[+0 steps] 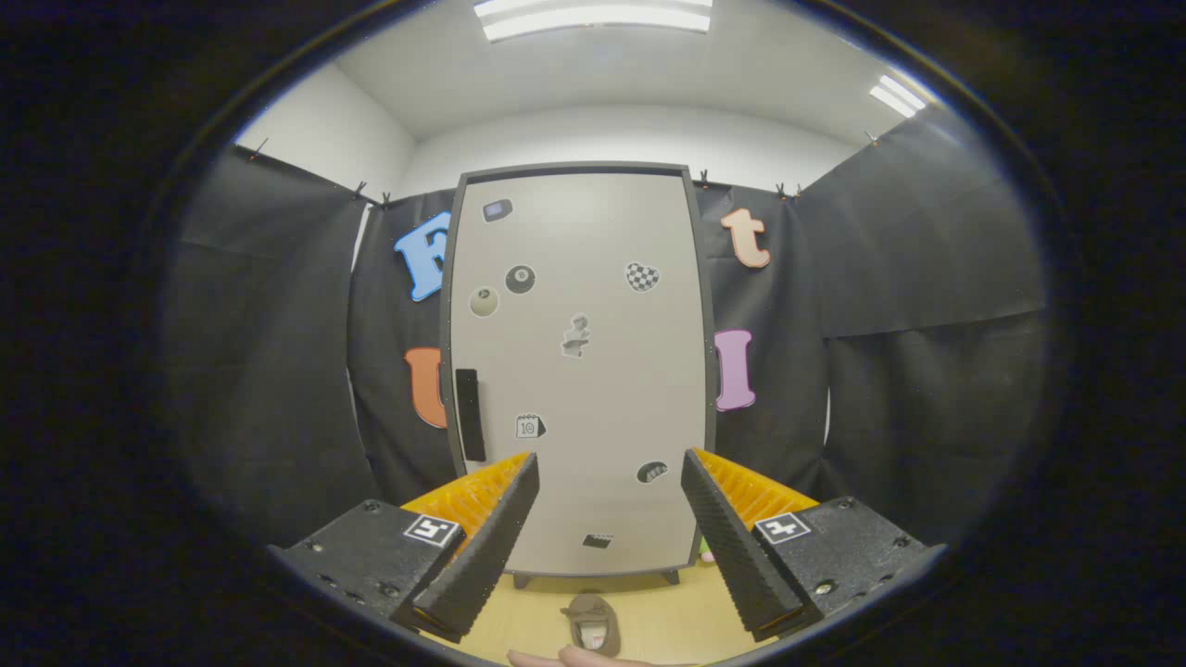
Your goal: Open the shoe cabinet door, grab the shoes and put them into the shoe cabinet, then close the shoe cabinet door.
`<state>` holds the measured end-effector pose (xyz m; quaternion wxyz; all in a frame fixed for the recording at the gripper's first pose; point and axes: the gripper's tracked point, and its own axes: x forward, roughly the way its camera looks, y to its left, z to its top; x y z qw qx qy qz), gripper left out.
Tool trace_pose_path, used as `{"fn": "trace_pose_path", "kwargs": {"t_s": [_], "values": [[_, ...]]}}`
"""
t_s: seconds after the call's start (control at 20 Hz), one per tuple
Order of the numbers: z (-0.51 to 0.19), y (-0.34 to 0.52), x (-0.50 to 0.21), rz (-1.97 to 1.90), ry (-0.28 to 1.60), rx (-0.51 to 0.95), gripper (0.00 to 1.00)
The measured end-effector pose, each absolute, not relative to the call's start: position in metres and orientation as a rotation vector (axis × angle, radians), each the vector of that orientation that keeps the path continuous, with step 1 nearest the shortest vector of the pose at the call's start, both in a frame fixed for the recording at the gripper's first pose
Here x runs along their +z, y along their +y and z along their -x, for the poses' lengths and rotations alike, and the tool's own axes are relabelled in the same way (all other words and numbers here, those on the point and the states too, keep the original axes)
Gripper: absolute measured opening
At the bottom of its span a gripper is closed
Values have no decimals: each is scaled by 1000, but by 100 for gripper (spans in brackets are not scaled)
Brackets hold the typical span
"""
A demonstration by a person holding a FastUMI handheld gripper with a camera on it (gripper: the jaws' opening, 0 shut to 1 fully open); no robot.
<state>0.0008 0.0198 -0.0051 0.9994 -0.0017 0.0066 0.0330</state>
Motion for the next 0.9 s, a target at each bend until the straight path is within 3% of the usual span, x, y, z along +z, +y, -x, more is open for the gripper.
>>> {"fn": "trace_pose_path", "kwargs": {"t_s": [0.4, 0.9], "values": [[-21, 44, -2, 32, -10, 132, 100], [-81, 134, -8, 20, -28, 256, 100]]}}
